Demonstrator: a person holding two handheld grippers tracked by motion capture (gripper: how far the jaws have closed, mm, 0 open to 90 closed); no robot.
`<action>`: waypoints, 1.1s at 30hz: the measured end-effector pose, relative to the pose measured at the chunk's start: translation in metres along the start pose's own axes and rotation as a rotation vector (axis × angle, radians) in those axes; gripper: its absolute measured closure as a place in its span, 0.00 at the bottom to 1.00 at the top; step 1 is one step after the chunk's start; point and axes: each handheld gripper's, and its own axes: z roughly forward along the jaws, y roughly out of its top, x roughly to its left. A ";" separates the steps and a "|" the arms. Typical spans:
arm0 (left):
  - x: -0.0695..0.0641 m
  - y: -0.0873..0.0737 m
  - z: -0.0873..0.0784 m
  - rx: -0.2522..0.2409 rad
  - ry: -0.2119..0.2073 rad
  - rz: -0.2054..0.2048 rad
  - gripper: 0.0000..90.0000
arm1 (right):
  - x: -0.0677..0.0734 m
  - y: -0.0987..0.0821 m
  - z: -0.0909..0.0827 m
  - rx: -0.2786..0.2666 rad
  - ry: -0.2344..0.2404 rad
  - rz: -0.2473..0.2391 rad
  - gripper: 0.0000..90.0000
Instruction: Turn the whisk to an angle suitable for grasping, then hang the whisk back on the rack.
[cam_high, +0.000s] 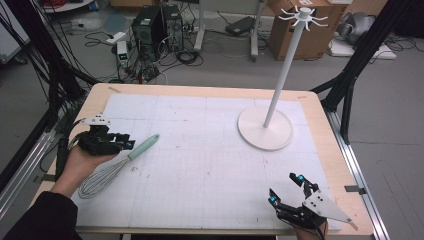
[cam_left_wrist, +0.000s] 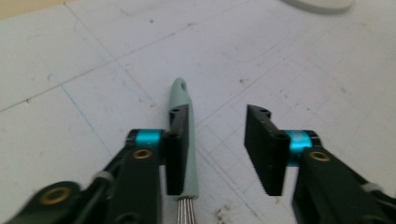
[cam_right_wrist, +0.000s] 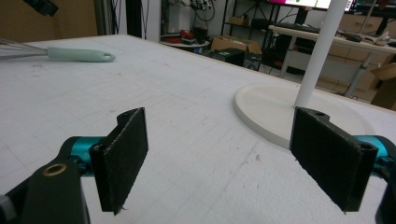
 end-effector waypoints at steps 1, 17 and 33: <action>0.000 0.000 0.001 0.008 0.001 0.000 0.62 | 0.000 0.000 0.000 0.002 -0.002 0.002 0.20; 0.016 0.005 0.030 0.174 0.056 0.047 0.41 | -0.003 -0.004 -0.019 0.013 -0.051 0.007 0.21; 0.004 0.001 0.077 0.431 0.077 0.111 0.49 | -0.002 -0.004 -0.020 0.005 -0.051 -0.001 0.22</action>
